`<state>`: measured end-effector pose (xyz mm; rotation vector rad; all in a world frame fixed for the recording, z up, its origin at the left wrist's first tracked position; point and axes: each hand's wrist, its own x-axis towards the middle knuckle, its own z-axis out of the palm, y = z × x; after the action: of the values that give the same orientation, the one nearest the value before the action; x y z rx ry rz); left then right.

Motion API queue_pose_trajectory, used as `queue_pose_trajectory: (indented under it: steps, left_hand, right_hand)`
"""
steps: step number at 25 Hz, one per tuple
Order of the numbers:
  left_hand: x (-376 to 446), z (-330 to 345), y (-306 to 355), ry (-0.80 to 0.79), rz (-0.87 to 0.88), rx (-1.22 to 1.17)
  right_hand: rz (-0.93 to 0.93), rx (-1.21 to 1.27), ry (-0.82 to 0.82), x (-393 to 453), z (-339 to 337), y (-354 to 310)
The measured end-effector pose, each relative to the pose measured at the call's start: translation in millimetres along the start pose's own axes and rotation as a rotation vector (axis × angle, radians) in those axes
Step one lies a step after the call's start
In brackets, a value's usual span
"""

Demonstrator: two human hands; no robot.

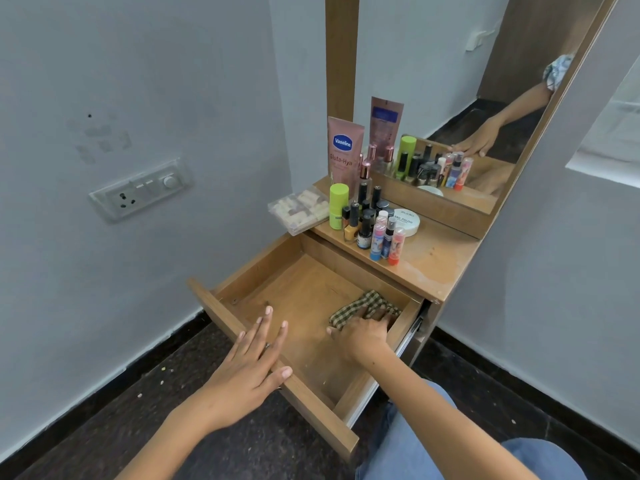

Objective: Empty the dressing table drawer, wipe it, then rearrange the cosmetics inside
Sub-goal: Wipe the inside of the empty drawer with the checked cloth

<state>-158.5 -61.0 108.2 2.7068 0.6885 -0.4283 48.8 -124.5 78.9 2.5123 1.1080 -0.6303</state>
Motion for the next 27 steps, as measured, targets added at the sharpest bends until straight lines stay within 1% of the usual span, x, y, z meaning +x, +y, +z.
queue_pose_trajectory:
  steps: [2, 5, 8, 10, 12, 13, 15, 17, 20, 21, 24, 27]
  left_hand:
    - [0.5, 1.2, 0.3, 0.001, 0.001, 0.003]
    - [0.8, 3.0, -0.5, 0.018, 0.005, -0.015]
    - [0.7, 3.2, -0.5, 0.024, 0.009, -0.023]
    - [0.2, 2.4, -0.7, 0.022, 0.008, -0.032]
    - [-0.6, 1.4, -0.6, 0.016, 0.008, -0.034]
    - [-0.8, 0.8, 0.0, 0.015, 0.008, -0.036]
    - [-1.7, -0.4, 1.7, 0.011, 0.005, -0.042]
    - [-2.2, -1.4, 2.9, 0.012, -0.012, -0.04]
    - [-4.5, -1.6, 5.8, 0.031, -0.07, -0.002]
    - [-5.8, -1.3, 7.4, 0.037, -0.092, 0.015]
    - [-8.7, -1.0, 11.8, 0.052, -0.133, 0.04]
    - [-9.3, -0.7, 11.4, 0.055, -0.128, 0.031]
  right_hand:
    - [-0.035, 0.048, 0.007, 2.8, 2.4, 3.9]
    - [-0.138, 0.047, 0.032, 9.6, 8.9, 3.4]
    - [-0.307, 0.085, 0.075, 21.1, 2.7, -6.1]
    - [-0.468, 0.088, 0.071, 27.8, 5.2, -10.9]
    - [-0.651, 0.075, 0.014, 29.6, 12.4, -7.3]
    - [-0.737, 0.089, -0.043, 28.4, 14.0, -1.4]
    - [-0.842, 0.158, -0.148, 26.5, 13.1, 11.7]
    - [-0.859, 0.145, -0.137, 26.1, 13.6, 18.1]
    - [-0.845, -0.082, -0.053, 21.5, 18.8, -0.9]
    - [-0.857, -0.113, -0.034, 20.8, 19.8, -13.0]
    - [-0.911, -0.036, -0.018, 22.6, 16.4, -43.0]
    - [-0.887, 0.005, -0.042, 17.7, 12.1, -43.2]
